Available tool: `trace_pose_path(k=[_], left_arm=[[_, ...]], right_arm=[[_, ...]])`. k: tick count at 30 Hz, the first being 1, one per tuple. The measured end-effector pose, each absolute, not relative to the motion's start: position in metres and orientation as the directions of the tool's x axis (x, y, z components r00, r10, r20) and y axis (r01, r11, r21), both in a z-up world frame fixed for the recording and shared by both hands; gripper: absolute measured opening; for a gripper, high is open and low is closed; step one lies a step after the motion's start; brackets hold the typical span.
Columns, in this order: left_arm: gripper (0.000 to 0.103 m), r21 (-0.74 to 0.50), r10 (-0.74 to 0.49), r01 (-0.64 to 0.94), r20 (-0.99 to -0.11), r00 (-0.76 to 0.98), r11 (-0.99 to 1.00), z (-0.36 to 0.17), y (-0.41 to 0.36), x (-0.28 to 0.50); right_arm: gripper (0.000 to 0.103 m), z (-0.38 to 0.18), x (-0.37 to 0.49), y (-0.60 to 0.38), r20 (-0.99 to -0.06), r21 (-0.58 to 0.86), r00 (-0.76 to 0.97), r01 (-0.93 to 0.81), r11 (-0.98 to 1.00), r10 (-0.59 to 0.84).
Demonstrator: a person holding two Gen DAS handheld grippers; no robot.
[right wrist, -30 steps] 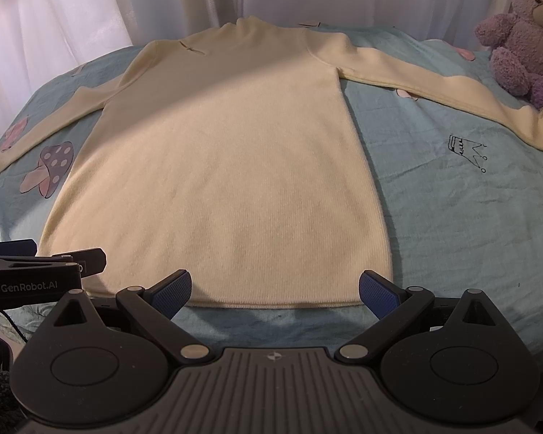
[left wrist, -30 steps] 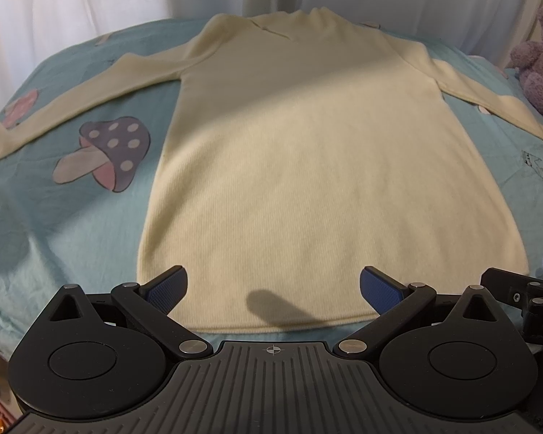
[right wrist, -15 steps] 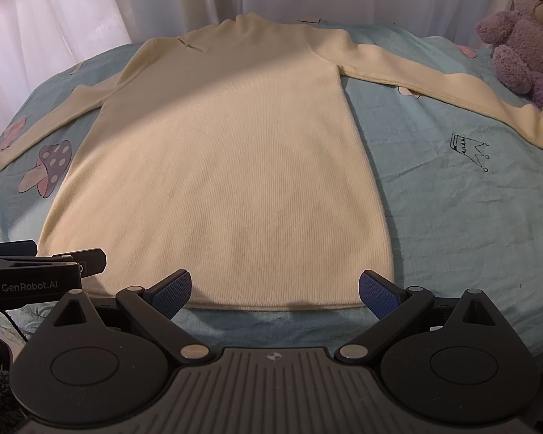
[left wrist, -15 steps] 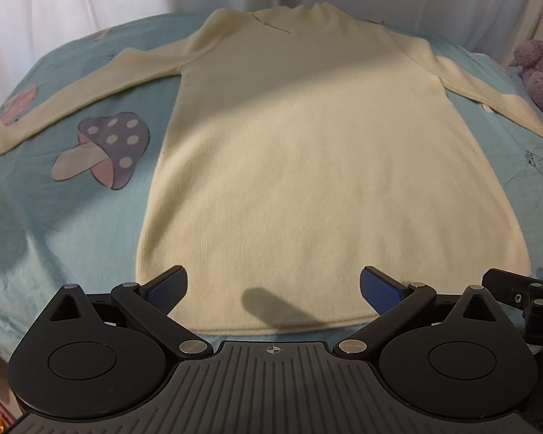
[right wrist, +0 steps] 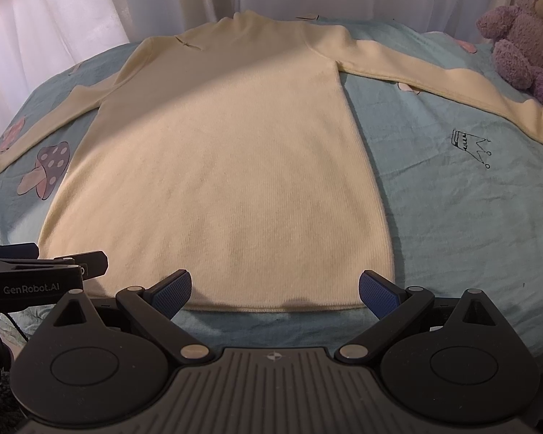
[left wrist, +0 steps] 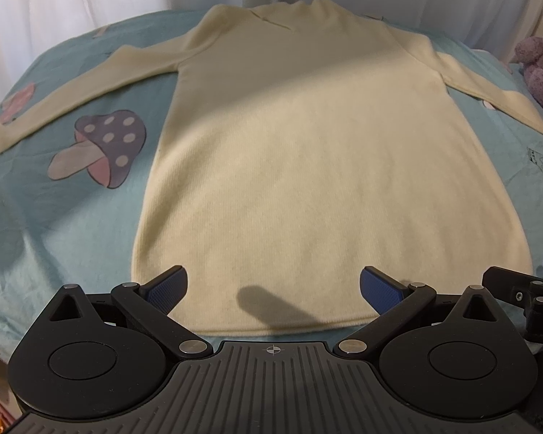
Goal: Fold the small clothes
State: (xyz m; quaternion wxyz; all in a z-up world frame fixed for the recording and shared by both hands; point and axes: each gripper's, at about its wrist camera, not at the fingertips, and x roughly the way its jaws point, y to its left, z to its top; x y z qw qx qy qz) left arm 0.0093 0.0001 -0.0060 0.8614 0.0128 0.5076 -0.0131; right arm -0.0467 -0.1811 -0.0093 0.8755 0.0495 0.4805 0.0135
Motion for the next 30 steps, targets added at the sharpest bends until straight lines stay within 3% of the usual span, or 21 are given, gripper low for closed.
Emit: trace_pose_path(k=[30], left_arm=[[0.103,0.011,-0.003,0.027,-0.891,0.453,1.000,-0.0118,0.0001,0.0115]], right_arm=[[0.099,-0.0151,-0.0454,-0.1852,-0.845,0.130,0.525,0.026,0.991,0.097]])
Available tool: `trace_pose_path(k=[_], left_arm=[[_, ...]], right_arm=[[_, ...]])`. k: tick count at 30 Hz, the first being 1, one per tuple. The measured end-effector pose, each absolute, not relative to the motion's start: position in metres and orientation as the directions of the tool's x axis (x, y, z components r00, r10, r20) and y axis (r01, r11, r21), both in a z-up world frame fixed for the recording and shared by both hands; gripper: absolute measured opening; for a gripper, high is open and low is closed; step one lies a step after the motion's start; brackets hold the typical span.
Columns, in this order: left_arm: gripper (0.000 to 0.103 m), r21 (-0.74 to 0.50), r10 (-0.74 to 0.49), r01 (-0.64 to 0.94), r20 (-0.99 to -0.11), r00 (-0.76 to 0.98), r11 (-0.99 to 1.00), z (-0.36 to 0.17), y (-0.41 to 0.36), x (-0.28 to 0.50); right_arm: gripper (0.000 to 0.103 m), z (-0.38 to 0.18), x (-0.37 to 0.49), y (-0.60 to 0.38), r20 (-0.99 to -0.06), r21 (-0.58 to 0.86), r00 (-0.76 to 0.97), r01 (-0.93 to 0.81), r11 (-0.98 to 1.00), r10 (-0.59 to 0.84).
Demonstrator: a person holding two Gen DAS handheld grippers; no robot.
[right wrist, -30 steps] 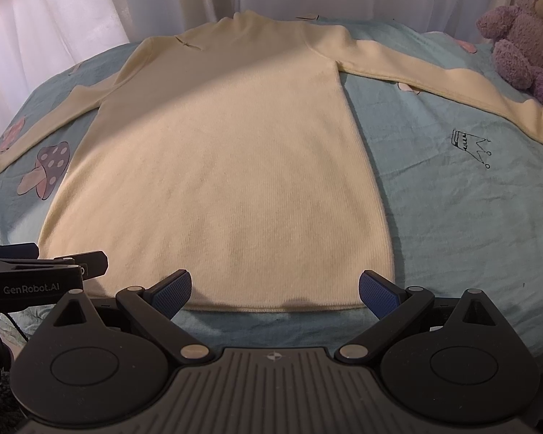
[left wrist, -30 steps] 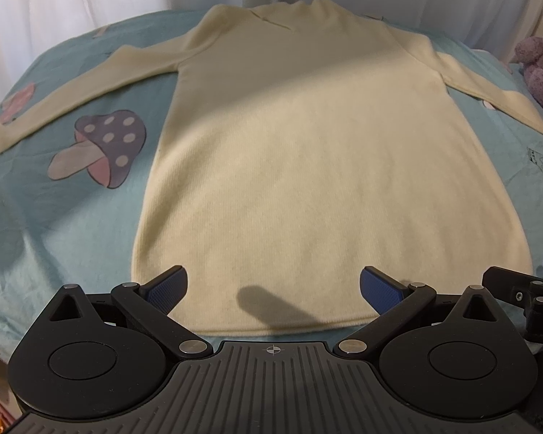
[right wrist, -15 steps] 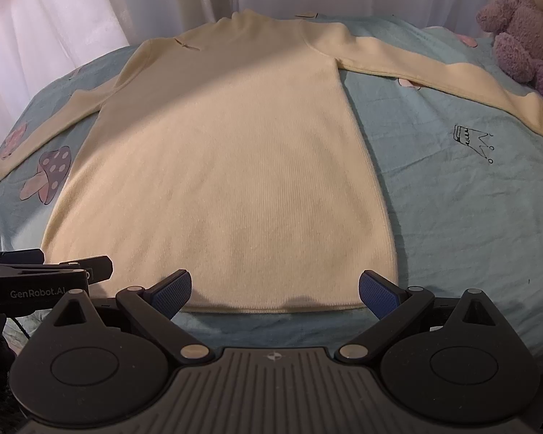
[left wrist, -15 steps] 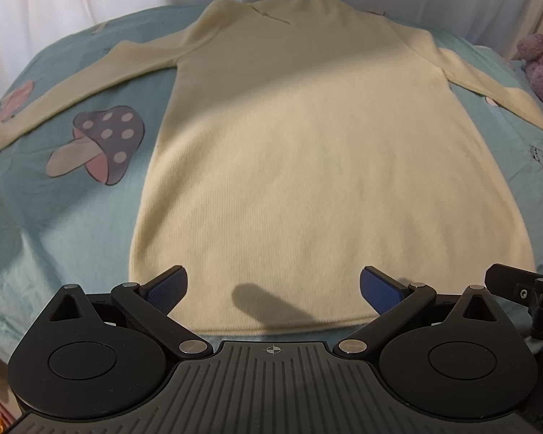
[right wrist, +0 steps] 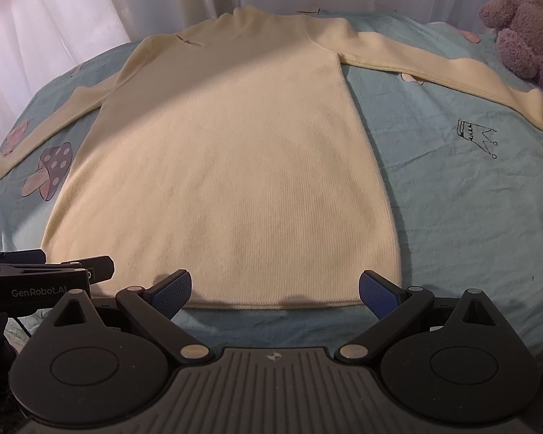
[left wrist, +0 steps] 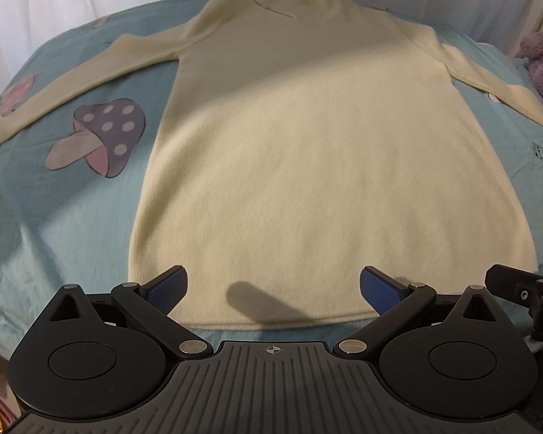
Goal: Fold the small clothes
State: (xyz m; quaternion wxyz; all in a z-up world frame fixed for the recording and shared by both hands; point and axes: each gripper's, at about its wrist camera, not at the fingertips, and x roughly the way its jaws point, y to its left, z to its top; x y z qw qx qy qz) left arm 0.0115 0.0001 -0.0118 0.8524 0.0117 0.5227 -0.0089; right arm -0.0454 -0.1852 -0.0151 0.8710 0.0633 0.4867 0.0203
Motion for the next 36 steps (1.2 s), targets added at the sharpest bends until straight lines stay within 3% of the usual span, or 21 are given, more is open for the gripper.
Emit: trace_pose_path(k=[16,30,33,36], left_arm=[[0.103,0.013,-0.001,0.027,-0.895,0.446,1.000,-0.014,0.001,0.012],[0.103,0.001,-0.014,0.036,-0.910,0.414,0.999,-0.021,-0.004,0.024],[0.103,-0.013,-0.027,0.037,-0.908,0.417,0.999,-0.021,-0.006,0.032],[0.103,-0.040,-0.046,0.024,-0.902,0.429,0.999,-0.020,-0.005,0.044]], right_arm=[[0.099,-0.016,-0.047,-0.189,-0.838,0.178,0.527,0.023,0.984,0.139],[0.099,-0.017,-0.043,-0.218,-0.768,0.371,0.560,-0.005,0.929,0.309],[0.099,-0.002,-0.041,-0.251,-0.629,0.428,0.717,-0.006,0.904,0.302],[0.099,0.013,-0.046,-0.314,-0.340,0.471,0.934,0.069,0.879,0.109]])
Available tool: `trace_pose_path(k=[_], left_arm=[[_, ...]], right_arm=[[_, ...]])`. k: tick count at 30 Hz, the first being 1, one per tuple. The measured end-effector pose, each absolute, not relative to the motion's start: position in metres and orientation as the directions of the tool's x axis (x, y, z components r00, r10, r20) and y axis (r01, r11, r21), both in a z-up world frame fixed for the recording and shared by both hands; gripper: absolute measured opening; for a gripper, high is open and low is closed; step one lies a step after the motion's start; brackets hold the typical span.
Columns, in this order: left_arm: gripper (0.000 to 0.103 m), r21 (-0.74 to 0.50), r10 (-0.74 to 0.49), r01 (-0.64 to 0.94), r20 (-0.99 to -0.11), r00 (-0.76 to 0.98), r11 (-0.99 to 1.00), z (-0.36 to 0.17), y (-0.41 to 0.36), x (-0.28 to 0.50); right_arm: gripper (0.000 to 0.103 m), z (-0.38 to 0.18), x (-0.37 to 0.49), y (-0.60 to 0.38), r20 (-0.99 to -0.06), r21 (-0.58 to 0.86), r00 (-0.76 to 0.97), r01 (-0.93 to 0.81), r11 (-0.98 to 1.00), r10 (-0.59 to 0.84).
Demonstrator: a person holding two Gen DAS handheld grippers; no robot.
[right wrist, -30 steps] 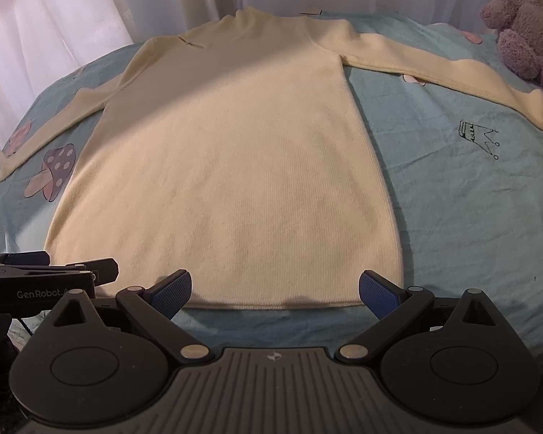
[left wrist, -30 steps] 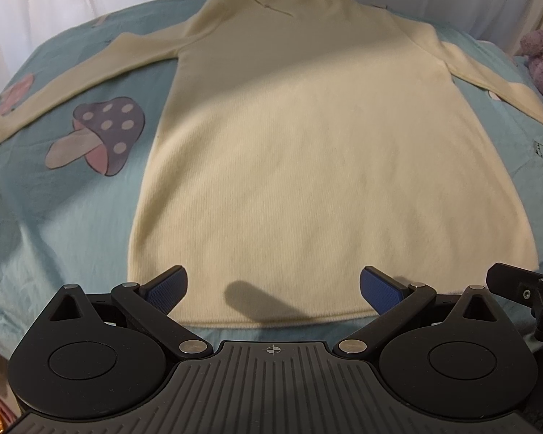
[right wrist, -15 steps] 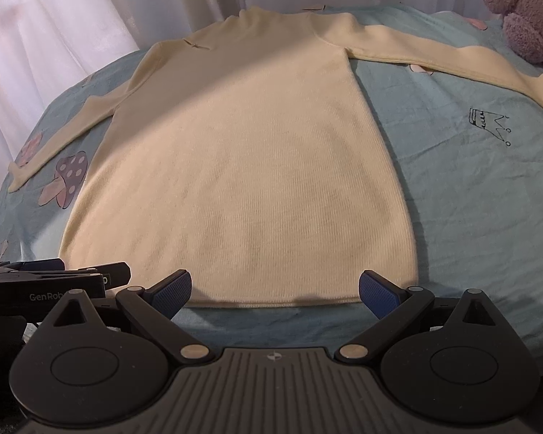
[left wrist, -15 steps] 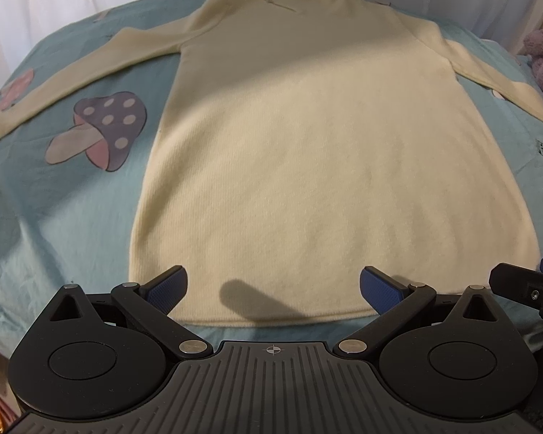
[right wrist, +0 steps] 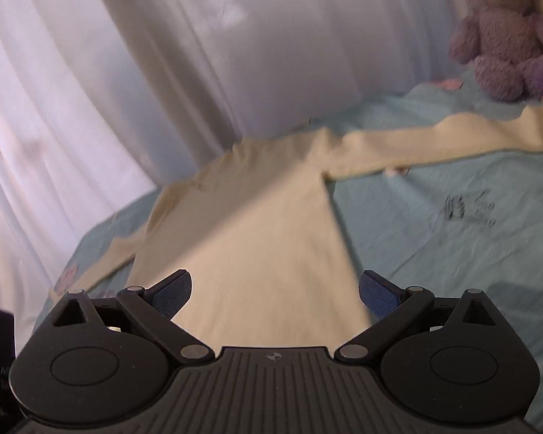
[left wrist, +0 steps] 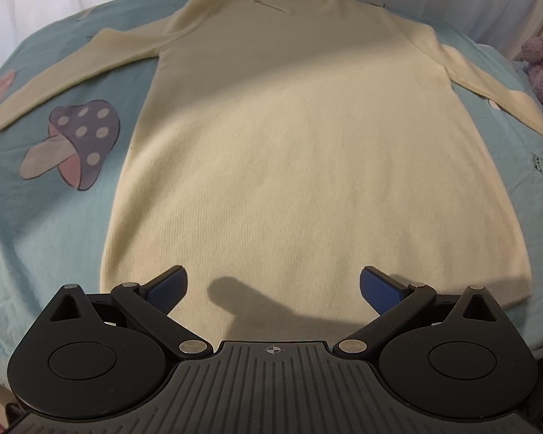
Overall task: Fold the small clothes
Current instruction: 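Grasp the sweater cuff with the right tool and lift it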
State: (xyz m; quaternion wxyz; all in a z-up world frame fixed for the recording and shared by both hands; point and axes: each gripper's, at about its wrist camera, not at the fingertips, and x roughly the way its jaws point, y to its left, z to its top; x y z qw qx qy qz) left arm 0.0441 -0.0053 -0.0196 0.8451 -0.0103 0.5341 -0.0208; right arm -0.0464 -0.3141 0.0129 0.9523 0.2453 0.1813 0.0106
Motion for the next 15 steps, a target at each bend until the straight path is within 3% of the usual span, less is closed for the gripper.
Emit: trace_pose_path(k=[1,7,9,13,15], left_arm=[[0.103,-0.043,-0.045,0.014,-0.899,0.436,0.999,-0.020,-0.005,0.050],[0.103,-0.047,0.003,-0.096,-0.885,0.465,0.994,-0.030,0.001,0.087],[0.103,-0.049,0.028,-0.152,-0.882,0.470,0.987,-0.035,0.004,0.097],[0.103,-0.056,0.075,-0.218,-0.834,0.547,0.974,-0.038,0.007,0.106],[0.103,-0.061,0.066,-0.216,-0.843,0.534,0.975,-0.040,0.007,0.113]], right_arm=[[0.099,0.014,-0.043,-0.339,-0.288,0.493,0.957,0.112,0.863,0.040],[0.097,-0.012,0.005,-0.482,-0.376,0.571,0.903,0.402,0.716,-0.207],[0.081,-0.022,0.017,-0.509,-0.417,0.514,0.858,0.495,0.701,-0.300],[0.070,-0.051,0.039,-0.555,-0.508,0.426,0.759,0.632,0.647,-0.407],[0.053,-0.064,0.045,-0.570,-0.541,0.431,0.726,0.673,0.601,-0.425]])
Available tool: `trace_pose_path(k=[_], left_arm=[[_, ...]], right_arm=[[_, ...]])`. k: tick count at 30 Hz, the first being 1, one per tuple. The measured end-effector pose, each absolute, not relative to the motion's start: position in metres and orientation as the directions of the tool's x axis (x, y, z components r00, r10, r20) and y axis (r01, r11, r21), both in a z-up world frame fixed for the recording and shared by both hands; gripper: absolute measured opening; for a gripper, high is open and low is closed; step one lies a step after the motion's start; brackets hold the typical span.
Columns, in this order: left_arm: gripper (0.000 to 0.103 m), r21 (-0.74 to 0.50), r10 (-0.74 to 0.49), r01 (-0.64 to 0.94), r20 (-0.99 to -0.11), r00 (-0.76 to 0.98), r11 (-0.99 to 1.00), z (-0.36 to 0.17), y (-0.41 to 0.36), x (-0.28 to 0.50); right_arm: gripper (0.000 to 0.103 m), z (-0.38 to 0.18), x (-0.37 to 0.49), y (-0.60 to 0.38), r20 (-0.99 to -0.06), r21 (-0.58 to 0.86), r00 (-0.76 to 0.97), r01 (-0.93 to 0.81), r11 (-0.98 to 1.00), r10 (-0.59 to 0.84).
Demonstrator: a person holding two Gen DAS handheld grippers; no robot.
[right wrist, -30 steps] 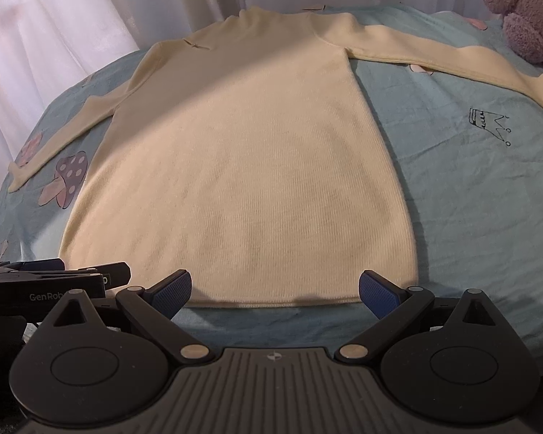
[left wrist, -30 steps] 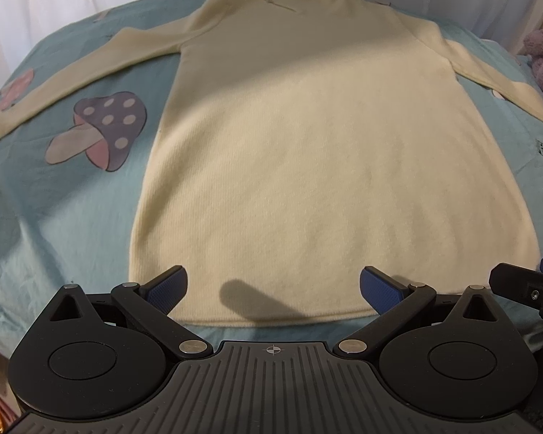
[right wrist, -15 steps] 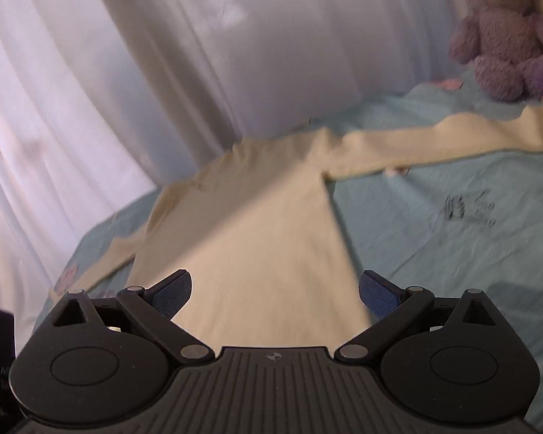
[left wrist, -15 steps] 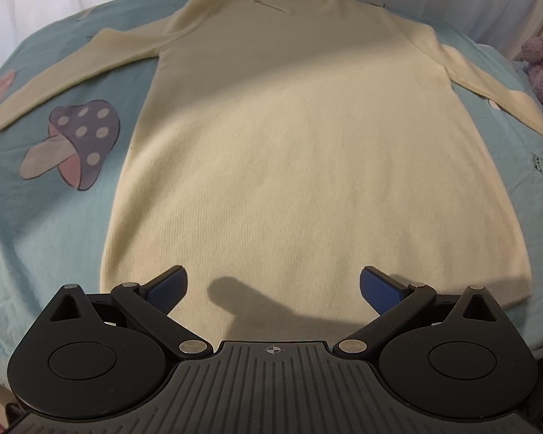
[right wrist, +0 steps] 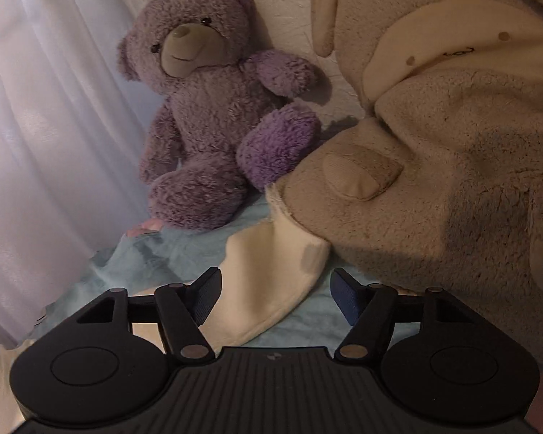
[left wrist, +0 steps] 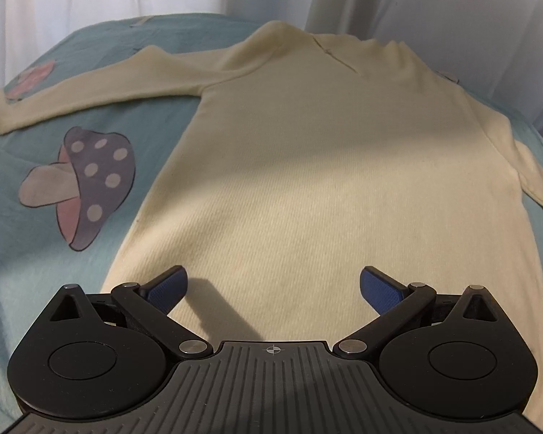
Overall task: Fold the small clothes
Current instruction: 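Grasp the sweater cuff with the right tool and lift it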
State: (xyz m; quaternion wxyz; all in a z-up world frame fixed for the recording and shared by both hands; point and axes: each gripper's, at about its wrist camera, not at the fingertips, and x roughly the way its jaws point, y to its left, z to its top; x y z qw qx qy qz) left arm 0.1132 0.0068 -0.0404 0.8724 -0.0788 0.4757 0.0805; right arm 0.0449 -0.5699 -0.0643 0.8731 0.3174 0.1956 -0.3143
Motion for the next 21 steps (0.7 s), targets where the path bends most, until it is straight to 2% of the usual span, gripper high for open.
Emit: trace_pose_path(k=[5,7,8,11,13,16,17,20,21], left_arm=[[0.103,-0.054,0.083,-0.243,-0.852,0.517,0.968,-0.042,0.005,0.122],[0.103,-0.064,0.083,-0.258,-0.849,0.522,0.964,-0.042,0.008,0.121],[0.103,-0.078,0.074,-0.261,-0.846,0.527,0.962,-0.041,0.010,0.120],[0.103,-0.123,0.031,-0.237,-0.830,0.556,0.964,-0.036,0.016,0.123],[0.102,-0.160,-0.015,-0.192,-0.805,0.593,0.968,-0.028,0.018,0.127],[0.100,-0.249,-0.123,-0.106,-0.751,0.649,0.963,-0.014,0.018,0.144],[0.099,-0.281,-0.153,-0.093,-0.736,0.659,0.955,-0.009,0.018,0.153],[0.098,-0.408,-0.275,-0.041,-0.683,0.677,0.912,0.002,0.020,0.177],[0.098,-0.448,-0.314,-0.022,-0.658,0.684,0.894,0.004,0.022,0.187]], right_arm=[[0.035,-0.079,0.055,-0.584,-0.548,0.455,0.708,0.699,0.552,-0.445],[0.021,-0.084,0.060,-0.592,-0.552,0.510,0.728,0.681,0.526,-0.407],[0.007,-0.086,0.062,-0.594,-0.558,0.534,0.735,0.674,0.511,-0.386],[0.006,-0.068,0.065,-0.581,-0.540,0.492,0.735,0.671,0.555,-0.410],[0.006,-0.038,0.069,-0.553,-0.472,0.482,0.790,0.604,0.635,-0.392],[0.006,0.011,0.086,-0.485,-0.358,0.496,0.908,0.381,0.780,-0.216],[0.006,0.028,0.096,-0.446,-0.306,0.509,0.948,0.240,0.826,-0.087],[0.007,0.044,0.122,-0.351,-0.259,0.508,0.941,-0.060,0.859,0.219],[0.011,0.041,0.131,-0.315,-0.263,0.500,0.906,-0.167,0.850,0.333]])
